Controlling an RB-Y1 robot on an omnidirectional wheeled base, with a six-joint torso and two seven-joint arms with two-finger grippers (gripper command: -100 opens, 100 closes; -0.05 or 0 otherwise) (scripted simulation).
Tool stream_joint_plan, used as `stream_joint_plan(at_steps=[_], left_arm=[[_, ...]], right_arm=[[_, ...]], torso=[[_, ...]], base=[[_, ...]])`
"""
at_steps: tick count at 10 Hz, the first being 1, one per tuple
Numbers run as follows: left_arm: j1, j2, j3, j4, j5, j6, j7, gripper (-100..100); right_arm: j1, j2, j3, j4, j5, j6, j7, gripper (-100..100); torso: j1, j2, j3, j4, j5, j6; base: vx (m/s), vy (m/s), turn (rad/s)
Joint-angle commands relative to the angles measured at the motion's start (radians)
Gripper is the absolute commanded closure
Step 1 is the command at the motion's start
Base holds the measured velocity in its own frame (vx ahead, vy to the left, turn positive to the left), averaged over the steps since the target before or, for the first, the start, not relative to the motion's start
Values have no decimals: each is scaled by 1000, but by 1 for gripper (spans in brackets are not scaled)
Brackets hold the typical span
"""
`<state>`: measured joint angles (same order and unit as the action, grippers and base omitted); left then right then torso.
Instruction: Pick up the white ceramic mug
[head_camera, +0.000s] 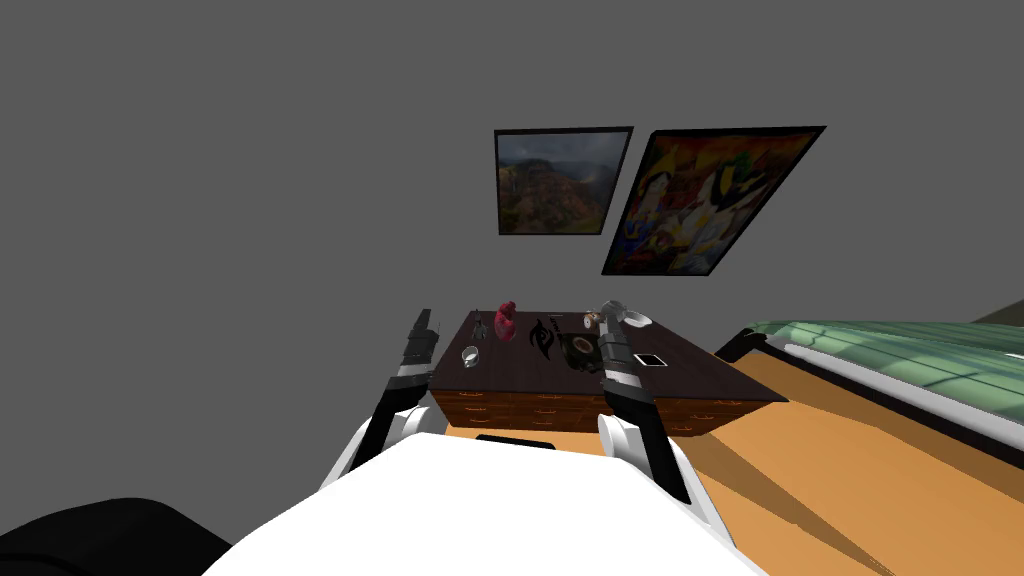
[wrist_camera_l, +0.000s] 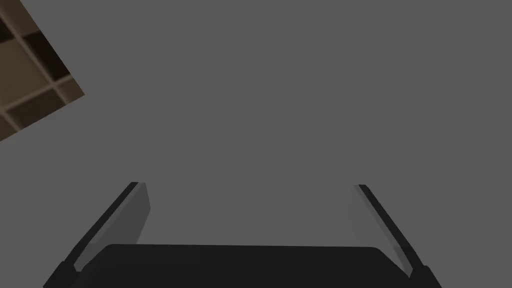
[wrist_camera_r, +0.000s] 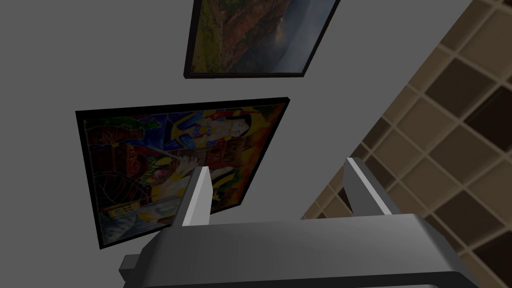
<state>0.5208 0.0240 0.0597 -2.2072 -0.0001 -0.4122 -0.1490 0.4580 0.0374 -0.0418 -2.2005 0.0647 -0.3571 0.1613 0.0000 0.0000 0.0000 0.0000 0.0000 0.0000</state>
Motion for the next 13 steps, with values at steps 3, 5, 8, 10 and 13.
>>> stream_joint_plan(at_steps=[3,5,8,10,13], left_arm=[[-40,40,-5,77,1,25,10,-100],[-72,65,-8,140,2,46,19,-100],[-112,91,-11,217,3,71,29,-100],[-158,119,-13,291,5,101,42,-100],[-183,132,-14,355,6,117,49,-100]], right_arm=[[0,0,0,0,0,0,0,0],[0,0,0,0,0,0,0,0],[0,0,0,0,0,0,0,0],[0,0,0,0,0,0,0,0],[0,0,0,0,0,0,0,0]], torso=[[-4,1,1,0,-1,0],[-5,1,0,0,-1,0],[-7,1,1,0,-1,0],[-4,0,0,0,-1,0],[-4,0,0,0,-1,0]], base=[[-20,-60,22],[-18,-83,27],[-20,-88,26],[-9,-70,28],[-9,-59,14]])
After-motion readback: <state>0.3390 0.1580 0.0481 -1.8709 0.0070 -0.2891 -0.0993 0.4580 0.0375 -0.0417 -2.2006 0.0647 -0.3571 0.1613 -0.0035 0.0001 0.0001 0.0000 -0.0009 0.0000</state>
